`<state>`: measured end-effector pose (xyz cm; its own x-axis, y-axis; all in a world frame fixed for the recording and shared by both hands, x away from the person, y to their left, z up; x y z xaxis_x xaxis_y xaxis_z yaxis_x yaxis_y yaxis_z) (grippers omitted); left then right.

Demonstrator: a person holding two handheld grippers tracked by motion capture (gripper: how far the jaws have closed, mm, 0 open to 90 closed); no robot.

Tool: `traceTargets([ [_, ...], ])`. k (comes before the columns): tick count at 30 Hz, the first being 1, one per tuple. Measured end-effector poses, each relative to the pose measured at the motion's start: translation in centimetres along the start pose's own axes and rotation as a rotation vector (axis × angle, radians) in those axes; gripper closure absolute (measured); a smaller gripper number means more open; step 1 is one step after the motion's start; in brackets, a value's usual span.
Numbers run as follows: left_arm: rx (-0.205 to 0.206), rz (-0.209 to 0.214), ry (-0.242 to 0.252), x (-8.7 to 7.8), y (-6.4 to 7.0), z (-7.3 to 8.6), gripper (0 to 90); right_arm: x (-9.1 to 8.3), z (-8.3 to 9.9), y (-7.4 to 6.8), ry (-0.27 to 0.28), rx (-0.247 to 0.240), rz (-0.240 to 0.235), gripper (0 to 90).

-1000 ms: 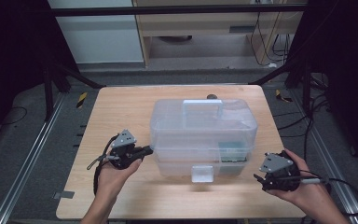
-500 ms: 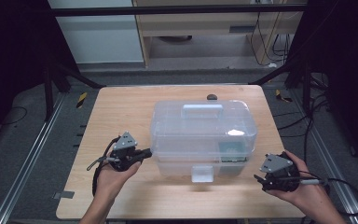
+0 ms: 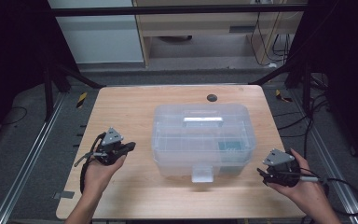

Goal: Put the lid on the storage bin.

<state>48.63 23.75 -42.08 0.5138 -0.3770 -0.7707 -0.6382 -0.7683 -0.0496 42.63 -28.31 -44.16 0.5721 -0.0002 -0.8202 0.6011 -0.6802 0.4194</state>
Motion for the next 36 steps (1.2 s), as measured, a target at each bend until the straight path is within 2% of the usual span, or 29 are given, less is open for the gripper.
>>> traceTargets([
  [5, -0.028, -0.078, -0.035, 1.9, -2.8, 0.8, 88.7, 1.9, -0.2, 1.4, -0.011, 0.09, 0.017, 24.3],
  [9, -0.071, -0.114, -0.056, 3.9, -5.0, 1.4, 87.4, 3.8, -0.3, 3.1, -0.014, 0.198, 0.033, 25.1],
  [11, -0.082, -0.13, -0.064, 4.6, -5.7, 1.5, 85.0, 4.8, -0.4, 3.9, 0.0, 0.265, 0.032, 25.4],
  [15, -0.098, -0.145, -0.065, 5.8, -6.4, 1.7, 81.5, 6.6, -0.5, 5.1, 0.017, 0.344, 0.029, 25.3],
  [18, -0.105, -0.173, -0.069, 6.7, -6.6, 1.6, 66.3, 8.1, -0.5, 6.1, 0.041, 0.436, 0.019, 24.3],
  [20, -0.116, -0.185, -0.071, 7.1, -6.7, 1.6, 59.0, 8.9, -0.3, 6.5, 0.051, 0.476, 0.01, 23.9],
  [22, -0.116, -0.208, -0.089, 7.6, -6.8, 1.6, 47.3, 9.8, -0.3, 6.8, 0.06, 0.513, 0.009, 22.3],
  [24, -0.143, -0.19, -0.111, 8.3, -7.0, 1.8, 35.5, 10.4, -0.3, 6.9, 0.06, 0.543, -0.012, 20.3],
  [26, -0.195, -0.139, -0.127, 9.1, -7.4, 2.0, 24.7, 10.9, -0.4, 6.8, 0.054, 0.552, -0.027, 17.7],
  [28, -0.217, -0.119, -0.156, 9.7, -7.6, 2.3, 17.7, 11.3, -0.5, 6.7, 0.059, 0.569, -0.048, 16.0],
  [29, -0.225, -0.111, -0.142, 9.9, -7.6, 2.3, 13.1, 11.4, -0.5, 6.6, 0.06, 0.57, -0.056, 14.8],
  [33, -0.227, -0.121, -0.117, 10.3, -7.6, 2.4, 7.0, 12.2, -0.6, 6.1, 0.044, 0.573, -0.078, 11.3],
  [34, -0.228, -0.124, -0.096, 10.5, -7.6, 2.6, 5.3, 12.3, -0.6, 6.1, 0.056, 0.582, -0.088, 11.3],
  [36, -0.224, -0.126, -0.1, 10.5, -7.6, 2.6, 3.6, 12.5, -0.5, 5.9, 0.076, 0.612, -0.111, 10.1],
])
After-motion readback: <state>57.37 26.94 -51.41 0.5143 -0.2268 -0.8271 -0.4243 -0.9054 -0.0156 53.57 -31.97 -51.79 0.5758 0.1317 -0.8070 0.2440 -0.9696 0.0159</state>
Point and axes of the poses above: each handheld gripper's, and its own axes: x roughly forward along the jaws, z roughly out of its underside, y roughly to its right, the point moved 1 cm from there along x, roughly forward along the jaws, and after that the axes turned 12 degrees about -y, right-handed, at the moved point
